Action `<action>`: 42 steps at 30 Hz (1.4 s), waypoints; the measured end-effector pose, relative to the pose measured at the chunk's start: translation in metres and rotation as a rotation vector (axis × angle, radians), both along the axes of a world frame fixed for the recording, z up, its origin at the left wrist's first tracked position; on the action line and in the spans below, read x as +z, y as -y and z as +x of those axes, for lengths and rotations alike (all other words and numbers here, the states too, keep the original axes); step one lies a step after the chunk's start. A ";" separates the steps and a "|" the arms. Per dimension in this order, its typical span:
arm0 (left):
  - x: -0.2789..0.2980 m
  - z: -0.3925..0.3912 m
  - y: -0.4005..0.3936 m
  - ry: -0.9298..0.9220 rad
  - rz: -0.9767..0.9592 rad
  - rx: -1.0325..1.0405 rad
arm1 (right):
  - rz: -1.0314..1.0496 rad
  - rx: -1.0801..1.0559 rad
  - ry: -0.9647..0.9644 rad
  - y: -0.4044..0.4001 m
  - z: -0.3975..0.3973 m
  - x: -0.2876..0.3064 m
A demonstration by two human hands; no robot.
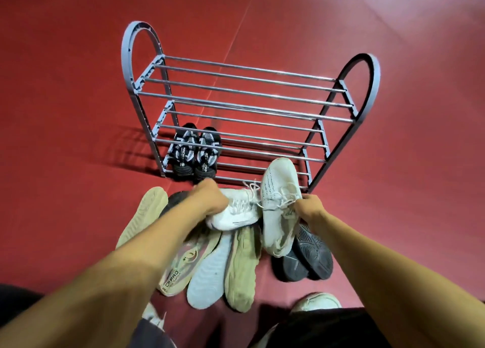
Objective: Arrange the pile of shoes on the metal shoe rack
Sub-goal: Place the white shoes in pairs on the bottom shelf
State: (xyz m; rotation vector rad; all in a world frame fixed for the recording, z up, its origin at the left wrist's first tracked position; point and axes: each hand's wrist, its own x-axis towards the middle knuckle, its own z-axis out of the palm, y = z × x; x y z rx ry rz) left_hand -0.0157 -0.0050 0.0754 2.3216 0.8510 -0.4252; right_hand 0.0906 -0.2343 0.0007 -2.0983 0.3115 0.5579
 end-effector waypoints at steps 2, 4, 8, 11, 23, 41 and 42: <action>0.026 0.010 -0.007 0.079 0.100 -0.057 | 0.046 -0.024 -0.007 0.000 0.000 0.004; 0.044 0.016 -0.010 0.089 0.130 -0.155 | 0.120 -0.034 -0.019 -0.002 -0.002 0.010; 0.058 0.021 -0.013 0.104 0.132 -0.272 | 0.180 -0.018 0.011 -0.008 -0.005 0.016; 0.036 0.020 -0.013 0.230 0.003 -0.245 | 0.227 0.007 -0.004 -0.016 -0.009 0.021; -0.120 -0.046 -0.013 0.279 0.154 0.223 | 0.300 0.171 -0.016 -0.049 -0.019 0.016; -0.116 -0.082 -0.018 0.613 -0.586 0.887 | -0.121 0.670 -0.094 -0.120 -0.132 -0.024; -0.119 -0.087 -0.021 0.602 -0.539 0.916 | -0.226 0.718 -0.049 -0.124 -0.138 -0.029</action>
